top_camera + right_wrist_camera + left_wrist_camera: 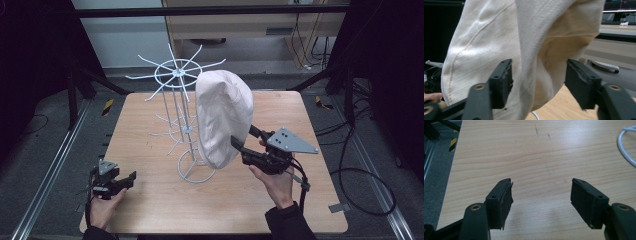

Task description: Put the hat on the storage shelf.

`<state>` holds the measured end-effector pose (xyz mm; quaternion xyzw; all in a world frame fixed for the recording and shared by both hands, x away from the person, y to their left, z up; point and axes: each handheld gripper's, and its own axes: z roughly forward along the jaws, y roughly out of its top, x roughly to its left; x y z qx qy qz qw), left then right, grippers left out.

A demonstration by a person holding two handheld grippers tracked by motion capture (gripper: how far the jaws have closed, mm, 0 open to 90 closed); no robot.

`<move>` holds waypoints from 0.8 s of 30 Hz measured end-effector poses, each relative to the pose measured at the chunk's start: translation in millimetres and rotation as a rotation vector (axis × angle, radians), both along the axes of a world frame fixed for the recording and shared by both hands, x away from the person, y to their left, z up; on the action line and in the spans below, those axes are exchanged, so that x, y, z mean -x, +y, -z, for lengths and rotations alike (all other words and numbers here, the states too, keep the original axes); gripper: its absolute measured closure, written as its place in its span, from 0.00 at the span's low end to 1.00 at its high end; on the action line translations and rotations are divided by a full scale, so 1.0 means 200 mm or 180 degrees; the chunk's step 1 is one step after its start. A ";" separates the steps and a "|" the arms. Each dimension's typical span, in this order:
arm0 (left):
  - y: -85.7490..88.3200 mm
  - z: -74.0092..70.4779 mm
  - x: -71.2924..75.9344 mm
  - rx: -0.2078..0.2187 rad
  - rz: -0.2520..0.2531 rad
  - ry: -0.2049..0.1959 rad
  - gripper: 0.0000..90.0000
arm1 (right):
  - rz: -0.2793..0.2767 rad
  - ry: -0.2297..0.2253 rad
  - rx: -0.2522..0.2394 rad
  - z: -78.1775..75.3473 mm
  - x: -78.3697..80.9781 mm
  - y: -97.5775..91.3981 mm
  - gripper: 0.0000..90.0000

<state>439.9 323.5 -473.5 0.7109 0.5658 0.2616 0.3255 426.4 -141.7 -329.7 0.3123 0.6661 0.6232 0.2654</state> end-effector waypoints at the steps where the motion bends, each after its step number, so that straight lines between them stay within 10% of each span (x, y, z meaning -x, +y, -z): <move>1: 0.00 0.00 0.00 0.0000 0.0000 0.0000 0.37 | 0.0015 0.0003 -0.0009 0.00 0.00 0.00 0.39; 24: 0.00 -0.01 0.01 0.0015 0.0001 -0.0028 0.37 | 0.0095 0.0464 0.0305 0.27 0.10 -0.18 0.16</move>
